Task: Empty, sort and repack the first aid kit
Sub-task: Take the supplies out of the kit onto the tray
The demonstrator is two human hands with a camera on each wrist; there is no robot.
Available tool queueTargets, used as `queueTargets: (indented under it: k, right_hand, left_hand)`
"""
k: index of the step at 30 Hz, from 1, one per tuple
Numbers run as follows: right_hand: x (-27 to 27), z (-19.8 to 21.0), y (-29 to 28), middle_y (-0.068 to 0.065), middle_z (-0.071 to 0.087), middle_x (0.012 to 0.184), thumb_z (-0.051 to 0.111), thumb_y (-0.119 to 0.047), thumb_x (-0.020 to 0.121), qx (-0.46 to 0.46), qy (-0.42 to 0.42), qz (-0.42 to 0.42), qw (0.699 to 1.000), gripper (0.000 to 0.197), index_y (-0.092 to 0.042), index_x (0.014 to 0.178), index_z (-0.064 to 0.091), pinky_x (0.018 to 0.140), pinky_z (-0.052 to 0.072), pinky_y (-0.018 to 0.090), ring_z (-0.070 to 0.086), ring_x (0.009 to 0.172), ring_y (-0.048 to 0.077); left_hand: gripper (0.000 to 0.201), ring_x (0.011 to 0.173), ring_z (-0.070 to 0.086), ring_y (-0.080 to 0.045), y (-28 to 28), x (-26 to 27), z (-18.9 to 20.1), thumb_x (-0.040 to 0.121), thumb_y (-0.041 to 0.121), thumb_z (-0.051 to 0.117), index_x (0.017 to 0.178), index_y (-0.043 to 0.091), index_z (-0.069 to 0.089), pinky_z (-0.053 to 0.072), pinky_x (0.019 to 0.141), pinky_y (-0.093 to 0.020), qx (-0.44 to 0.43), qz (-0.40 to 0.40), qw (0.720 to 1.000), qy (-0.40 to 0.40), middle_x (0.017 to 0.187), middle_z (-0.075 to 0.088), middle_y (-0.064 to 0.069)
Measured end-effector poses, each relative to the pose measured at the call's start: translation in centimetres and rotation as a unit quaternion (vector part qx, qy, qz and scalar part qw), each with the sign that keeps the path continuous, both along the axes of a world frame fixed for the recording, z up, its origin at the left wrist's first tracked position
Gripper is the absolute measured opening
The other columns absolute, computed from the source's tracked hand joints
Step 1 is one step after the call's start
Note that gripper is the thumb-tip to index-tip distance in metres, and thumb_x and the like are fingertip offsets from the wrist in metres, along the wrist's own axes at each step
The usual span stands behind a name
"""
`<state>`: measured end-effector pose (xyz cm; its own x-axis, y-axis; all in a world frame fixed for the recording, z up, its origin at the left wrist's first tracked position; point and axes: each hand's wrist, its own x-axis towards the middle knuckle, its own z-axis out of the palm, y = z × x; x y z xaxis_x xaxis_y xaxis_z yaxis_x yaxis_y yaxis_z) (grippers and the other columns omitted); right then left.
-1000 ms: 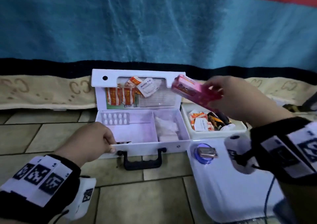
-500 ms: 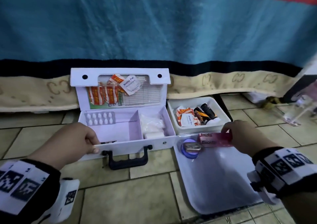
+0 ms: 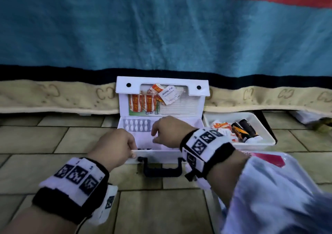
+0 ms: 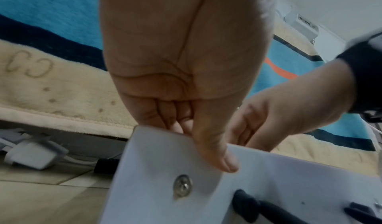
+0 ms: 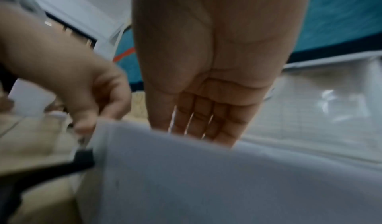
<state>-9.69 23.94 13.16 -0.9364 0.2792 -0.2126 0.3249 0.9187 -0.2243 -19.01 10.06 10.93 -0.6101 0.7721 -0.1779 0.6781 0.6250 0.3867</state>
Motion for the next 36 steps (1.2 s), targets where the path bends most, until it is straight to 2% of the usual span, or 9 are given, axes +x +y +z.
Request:
queueTargets:
  k: [6, 8, 11, 13, 16, 21, 27, 30, 36]
  right_hand:
    - [-3.4, -3.3, -0.2, 0.012, 0.061, 0.126, 0.044, -0.004, 0.095, 0.001, -0.157, 0.085, 0.984, 0.035, -0.007, 0.125, 0.060, 0.090, 0.043, 0.030, 0.057, 0.112, 0.030]
    - [-3.5, -3.8, 0.0, 0.016, 0.064, 0.112, 0.048, -0.011, 0.094, 0.041, -0.175, 0.069, 0.981, 0.030, -0.004, 0.120, 0.061, 0.082, 0.044, 0.031, 0.060, 0.091, 0.029]
    - [-3.0, -2.5, 0.0, 0.011, 0.046, 0.071, 0.044, -0.008, 0.097, 0.069, -0.182, 0.025, 0.980, 0.024, 0.003, 0.108, 0.061, 0.058, 0.028, 0.025, 0.038, 0.056, 0.014]
    - [-1.4, 0.0, 0.5, 0.007, 0.050, 0.077, 0.047, -0.009, 0.094, 0.070, -0.130, -0.028, 0.989, 0.018, 0.000, 0.102, 0.061, 0.049, 0.029, 0.025, 0.047, 0.066, 0.019]
    - [3.2, 4.6, 2.1, 0.008, 0.063, 0.099, 0.059, -0.018, 0.087, 0.034, 0.001, -0.138, 0.990, 0.023, -0.009, 0.107, 0.066, 0.067, 0.048, 0.029, 0.059, 0.088, 0.024]
    - [15.8, 10.1, 3.6, 0.000, 0.070, 0.063, 0.076, -0.030, 0.069, -0.026, 0.078, -0.307, 0.948, 0.013, -0.020, 0.074, 0.069, 0.058, 0.049, 0.026, 0.065, 0.058, 0.013]
    - [21.8, 4.5, 1.6, 0.002, 0.073, 0.063, 0.069, -0.035, 0.071, -0.081, -0.128, -0.361, 0.920, 0.023, -0.012, 0.076, 0.071, 0.054, 0.053, 0.023, 0.071, 0.063, 0.016]
    - [21.4, 2.1, 0.0, 0.005, 0.074, 0.069, 0.061, -0.041, 0.076, -0.084, -0.135, -0.375, 0.913, 0.035, -0.008, 0.080, 0.069, 0.044, 0.042, 0.011, 0.071, 0.064, 0.015]
    - [20.0, -1.9, -1.0, -0.003, 0.056, 0.055, 0.065, -0.034, 0.068, -0.059, -0.098, -0.371, 0.922, 0.024, -0.018, 0.059, 0.049, 0.060, 0.050, 0.026, 0.059, 0.051, 0.016]
  left_hand:
    - [0.008, 0.075, 0.058, -0.010, 0.0, -0.1, -0.6, 0.071, 0.019, 0.079, 0.076, 0.023, 0.075, 0.042, 0.068, -0.019, 0.025, -0.008, 0.999, 0.018, 0.068, 0.062, 0.010]
    - [0.007, 0.075, 0.057, -0.011, 0.1, -0.1, -0.7, 0.072, 0.018, 0.079, 0.076, 0.023, 0.074, 0.042, 0.069, -0.020, 0.029, -0.004, 0.999, 0.021, 0.068, 0.061, 0.010]
    - [0.012, 0.070, 0.056, -0.011, 0.1, -0.1, -0.8, 0.071, 0.018, 0.079, 0.069, 0.026, 0.070, 0.039, 0.066, -0.020, 0.034, 0.002, 0.999, 0.019, 0.059, 0.054, 0.015]
    - [0.019, 0.070, 0.057, -0.011, 0.1, -0.1, -0.8, 0.070, 0.019, 0.080, 0.063, 0.028, 0.066, 0.040, 0.065, -0.020, 0.030, -0.003, 0.999, 0.018, 0.058, 0.055, 0.016]
    - [0.023, 0.072, 0.060, -0.012, 0.1, -0.1, -0.5, 0.069, 0.017, 0.080, 0.057, 0.030, 0.064, 0.042, 0.064, -0.022, 0.019, -0.010, 1.000, 0.022, 0.061, 0.057, 0.014]
    - [0.030, 0.065, 0.057, -0.010, 0.4, -0.2, 0.0, 0.067, 0.019, 0.081, 0.053, 0.032, 0.057, 0.036, 0.053, -0.018, -0.009, -0.031, 0.999, 0.026, 0.060, 0.056, 0.017]
    - [0.031, 0.063, 0.060, -0.007, 0.9, -0.4, 0.9, 0.065, 0.019, 0.084, 0.051, 0.031, 0.059, 0.040, 0.055, -0.021, -0.038, -0.035, 0.999, 0.007, 0.062, 0.060, 0.015]
    - [0.026, 0.063, 0.061, -0.005, 0.8, -0.4, 1.0, 0.065, 0.019, 0.084, 0.054, 0.030, 0.063, 0.039, 0.053, -0.019, -0.039, -0.035, 0.999, 0.001, 0.065, 0.063, 0.013]
    - [0.027, 0.061, 0.060, -0.003, 0.7, -0.3, 1.0, 0.066, 0.019, 0.084, 0.052, 0.029, 0.063, 0.038, 0.050, -0.018, -0.040, -0.027, 0.999, 0.000, 0.061, 0.065, 0.012]
